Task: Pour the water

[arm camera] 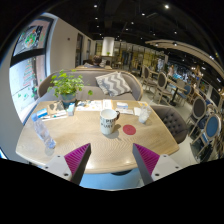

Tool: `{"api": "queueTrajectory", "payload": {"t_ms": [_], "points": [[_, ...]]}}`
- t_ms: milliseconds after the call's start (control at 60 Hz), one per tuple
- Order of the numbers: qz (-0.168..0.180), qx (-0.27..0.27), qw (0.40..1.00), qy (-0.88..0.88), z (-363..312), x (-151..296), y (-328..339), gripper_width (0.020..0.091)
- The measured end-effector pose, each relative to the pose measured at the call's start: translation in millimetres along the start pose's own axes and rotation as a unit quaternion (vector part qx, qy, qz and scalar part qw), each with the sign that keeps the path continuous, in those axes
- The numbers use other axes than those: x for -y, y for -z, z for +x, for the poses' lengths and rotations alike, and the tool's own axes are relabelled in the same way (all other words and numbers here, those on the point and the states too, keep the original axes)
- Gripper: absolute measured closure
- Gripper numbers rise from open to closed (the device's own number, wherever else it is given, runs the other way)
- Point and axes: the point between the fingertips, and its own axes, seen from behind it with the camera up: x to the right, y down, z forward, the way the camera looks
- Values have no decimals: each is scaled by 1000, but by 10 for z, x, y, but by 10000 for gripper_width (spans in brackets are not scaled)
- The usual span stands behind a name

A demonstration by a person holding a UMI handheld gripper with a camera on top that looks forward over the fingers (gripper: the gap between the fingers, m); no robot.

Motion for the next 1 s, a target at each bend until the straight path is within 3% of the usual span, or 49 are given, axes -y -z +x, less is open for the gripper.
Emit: {"api": "queueTrajectory", "payload": {"t_ms": [300,567,833,1000], "points": [[-24,-8,1000,-5,-583,-304,101,246],[-33,68,997,-21,-1919,-824,111,244],[19,137,990,-10,-3101,-551,-328,242],[57,124,990,-29,-3370,-210,-855,249]]}}
